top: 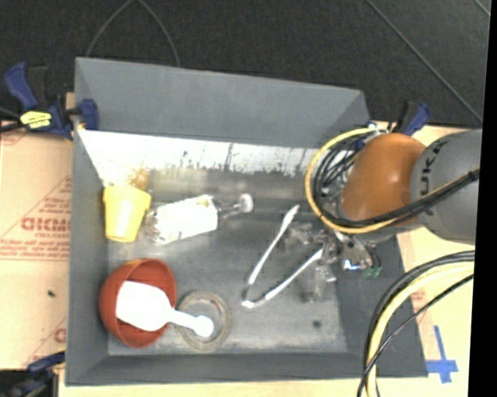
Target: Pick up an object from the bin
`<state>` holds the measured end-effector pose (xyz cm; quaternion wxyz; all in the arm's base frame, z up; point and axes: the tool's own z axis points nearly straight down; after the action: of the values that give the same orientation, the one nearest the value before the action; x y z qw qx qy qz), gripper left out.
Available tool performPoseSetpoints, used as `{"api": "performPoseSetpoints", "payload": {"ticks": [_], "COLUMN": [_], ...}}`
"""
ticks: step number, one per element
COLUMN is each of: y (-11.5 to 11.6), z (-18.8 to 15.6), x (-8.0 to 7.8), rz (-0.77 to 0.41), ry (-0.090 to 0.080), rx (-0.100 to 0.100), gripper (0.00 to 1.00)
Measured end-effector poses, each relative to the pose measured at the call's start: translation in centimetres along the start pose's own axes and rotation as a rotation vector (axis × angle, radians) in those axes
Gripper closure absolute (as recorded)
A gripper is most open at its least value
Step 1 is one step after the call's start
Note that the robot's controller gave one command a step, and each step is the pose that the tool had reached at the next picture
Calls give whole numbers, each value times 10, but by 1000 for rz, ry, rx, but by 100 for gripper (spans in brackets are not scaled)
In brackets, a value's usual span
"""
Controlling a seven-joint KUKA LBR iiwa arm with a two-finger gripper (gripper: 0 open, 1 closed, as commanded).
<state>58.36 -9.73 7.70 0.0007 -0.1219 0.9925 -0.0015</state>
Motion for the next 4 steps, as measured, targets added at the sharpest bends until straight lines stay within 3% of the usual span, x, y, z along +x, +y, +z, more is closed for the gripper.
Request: {"api": "performPoseSetpoints", "payload": {"ticks": [1,2,3,4], "y": [44,0,0,0], "z": [6,-1,-1,-28], "x": [-68,-4,-4,-3], "rz": [-482,-23,-23,-23], "ry": [-22,-5,-5,-3], "rx": [14,4,4,4], "gripper": [0,100,100,100]}}
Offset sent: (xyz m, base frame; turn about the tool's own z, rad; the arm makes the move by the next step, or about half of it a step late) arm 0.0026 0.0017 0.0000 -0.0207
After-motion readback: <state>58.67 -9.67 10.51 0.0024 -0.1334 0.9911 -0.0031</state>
